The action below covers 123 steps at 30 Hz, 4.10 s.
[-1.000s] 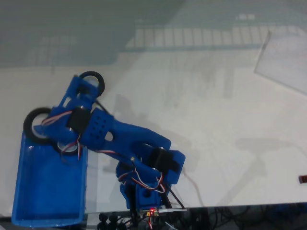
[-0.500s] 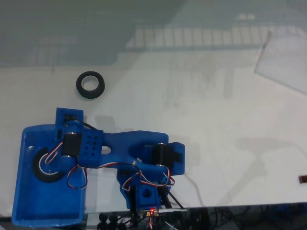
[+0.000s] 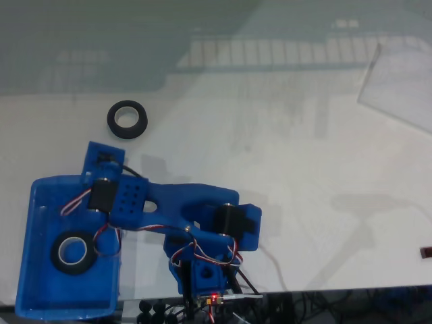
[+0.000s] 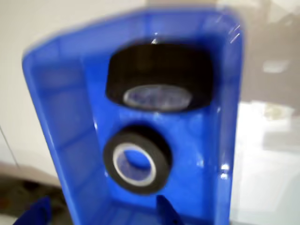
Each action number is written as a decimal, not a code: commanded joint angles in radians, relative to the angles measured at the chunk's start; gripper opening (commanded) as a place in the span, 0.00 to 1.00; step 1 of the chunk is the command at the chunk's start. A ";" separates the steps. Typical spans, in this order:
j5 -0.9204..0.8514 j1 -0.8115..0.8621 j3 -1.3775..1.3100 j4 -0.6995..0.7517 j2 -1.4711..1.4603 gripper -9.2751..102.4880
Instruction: Grasp all tape and put them in the bin.
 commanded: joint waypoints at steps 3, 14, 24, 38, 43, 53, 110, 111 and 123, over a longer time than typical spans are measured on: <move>-0.009 0.301 -0.008 -0.012 0.037 0.37; -0.172 0.842 -0.008 -0.081 0.015 0.37; -0.189 0.897 -0.028 -0.196 -0.236 0.37; -0.163 0.874 -0.341 -0.199 -0.683 0.37; -0.156 0.868 -0.489 -0.172 -0.827 0.36; -0.164 0.824 -0.623 -0.153 -1.035 0.36; -0.138 0.190 -0.400 0.158 -0.127 0.08; -0.138 0.135 -0.400 0.167 -0.126 0.08; -0.183 -0.261 -0.279 0.209 -0.178 0.08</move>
